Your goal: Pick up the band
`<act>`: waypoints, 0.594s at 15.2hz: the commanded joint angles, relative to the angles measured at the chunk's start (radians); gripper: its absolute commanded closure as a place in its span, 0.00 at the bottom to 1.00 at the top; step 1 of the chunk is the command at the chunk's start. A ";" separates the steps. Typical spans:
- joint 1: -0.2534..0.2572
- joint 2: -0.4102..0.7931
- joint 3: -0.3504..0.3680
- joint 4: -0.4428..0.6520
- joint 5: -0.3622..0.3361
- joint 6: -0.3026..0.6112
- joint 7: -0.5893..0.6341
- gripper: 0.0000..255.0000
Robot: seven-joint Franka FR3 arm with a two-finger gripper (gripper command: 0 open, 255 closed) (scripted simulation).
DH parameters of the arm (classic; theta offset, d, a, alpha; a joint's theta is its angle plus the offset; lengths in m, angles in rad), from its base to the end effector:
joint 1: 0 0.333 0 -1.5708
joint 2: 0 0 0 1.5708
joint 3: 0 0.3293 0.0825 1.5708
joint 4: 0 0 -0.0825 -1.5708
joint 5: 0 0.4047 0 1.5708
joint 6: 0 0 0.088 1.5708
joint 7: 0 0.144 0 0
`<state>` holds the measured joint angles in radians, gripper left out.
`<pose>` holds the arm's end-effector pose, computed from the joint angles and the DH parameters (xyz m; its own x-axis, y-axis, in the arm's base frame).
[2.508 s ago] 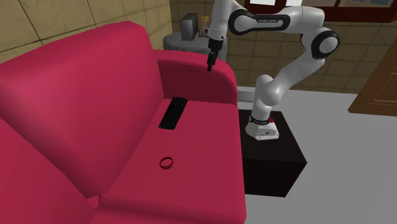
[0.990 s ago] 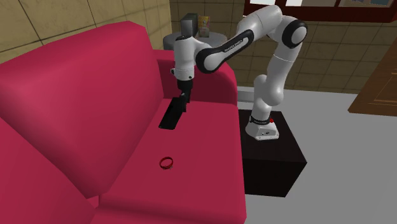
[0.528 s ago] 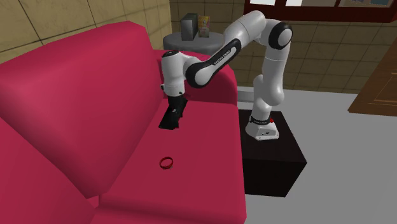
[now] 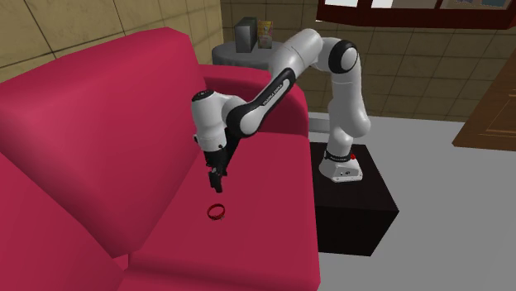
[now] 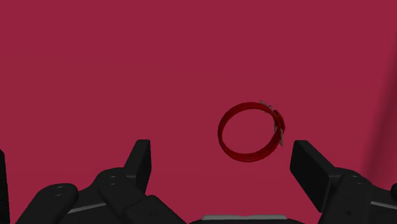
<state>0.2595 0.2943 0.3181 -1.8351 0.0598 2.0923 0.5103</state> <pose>0.5418 0.3481 0.3420 0.9953 0.0301 -0.0922 0.0198 -0.9937 -0.1105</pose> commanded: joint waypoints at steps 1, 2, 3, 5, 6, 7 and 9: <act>0.022 0.075 0.006 0.071 -0.014 -0.005 0.015 0.00; 0.035 0.112 0.009 0.108 -0.020 -0.009 0.023 0.00; 0.048 0.148 0.011 0.146 -0.027 -0.015 0.030 0.00; 0.076 0.223 0.014 0.227 -0.039 -0.029 0.044 0.00; 0.090 0.262 0.015 0.270 -0.045 -0.038 0.050 0.00; 0.098 0.281 0.015 0.293 -0.047 -0.043 0.053 0.00; 0.100 0.293 0.013 0.283 -0.050 -0.022 0.051 0.00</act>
<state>0.3533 0.5704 0.3322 -1.5650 0.0134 2.0674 0.5584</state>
